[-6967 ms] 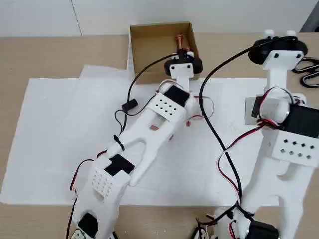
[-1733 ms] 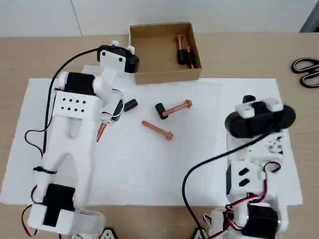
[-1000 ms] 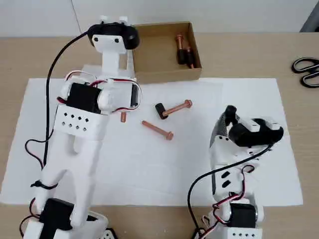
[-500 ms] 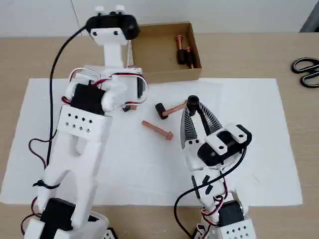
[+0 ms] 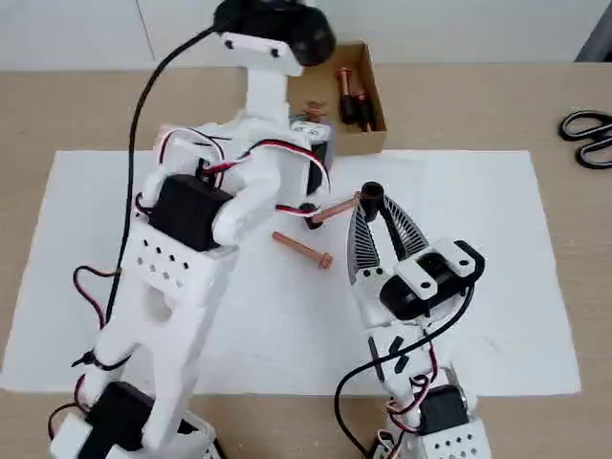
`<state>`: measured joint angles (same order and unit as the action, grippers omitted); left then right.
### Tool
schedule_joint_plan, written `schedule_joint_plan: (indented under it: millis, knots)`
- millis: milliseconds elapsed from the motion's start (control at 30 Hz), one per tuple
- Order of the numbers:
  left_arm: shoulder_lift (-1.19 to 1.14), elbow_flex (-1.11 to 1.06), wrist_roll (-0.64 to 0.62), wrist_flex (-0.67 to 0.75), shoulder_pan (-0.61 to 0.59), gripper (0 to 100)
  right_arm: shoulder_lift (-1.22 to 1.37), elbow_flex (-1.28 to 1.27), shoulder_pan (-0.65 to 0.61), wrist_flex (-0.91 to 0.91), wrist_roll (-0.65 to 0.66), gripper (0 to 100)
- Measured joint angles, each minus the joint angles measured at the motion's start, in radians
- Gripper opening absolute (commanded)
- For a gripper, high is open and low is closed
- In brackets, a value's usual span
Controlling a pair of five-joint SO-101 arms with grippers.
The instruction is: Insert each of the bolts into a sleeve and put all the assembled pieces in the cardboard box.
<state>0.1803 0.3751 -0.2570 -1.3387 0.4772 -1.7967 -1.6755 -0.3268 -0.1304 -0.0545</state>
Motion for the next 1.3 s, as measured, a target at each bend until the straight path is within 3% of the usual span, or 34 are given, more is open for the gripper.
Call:
schedule_joint_plan:
  millis: [233, 500, 833, 1133, 1300]
  knots:
    - [0.0, 0.172, -0.028, 0.094, 0.025, 1, 0.0, 0.0, 0.0, -0.075, 0.0, 0.4]
    - [0.176, 0.292, 0.02, -0.12, -0.009, 1, 0.0, 0.0, -0.002, -0.095, 0.0, 0.4]
    - [0.396, 0.298, -0.058, -0.13, -0.135, 1, 0.0, 0.0, -0.002, -0.095, 0.0, 0.4]
    - [0.657, -0.034, -0.035, -0.143, -0.229, 1, 0.0, 0.0, -0.002, -0.104, 0.0, 0.4]
    - [0.73, -0.417, -0.061, 0.118, -0.229, 1, 0.0, 0.0, -0.005, -0.104, 0.0, 0.4]
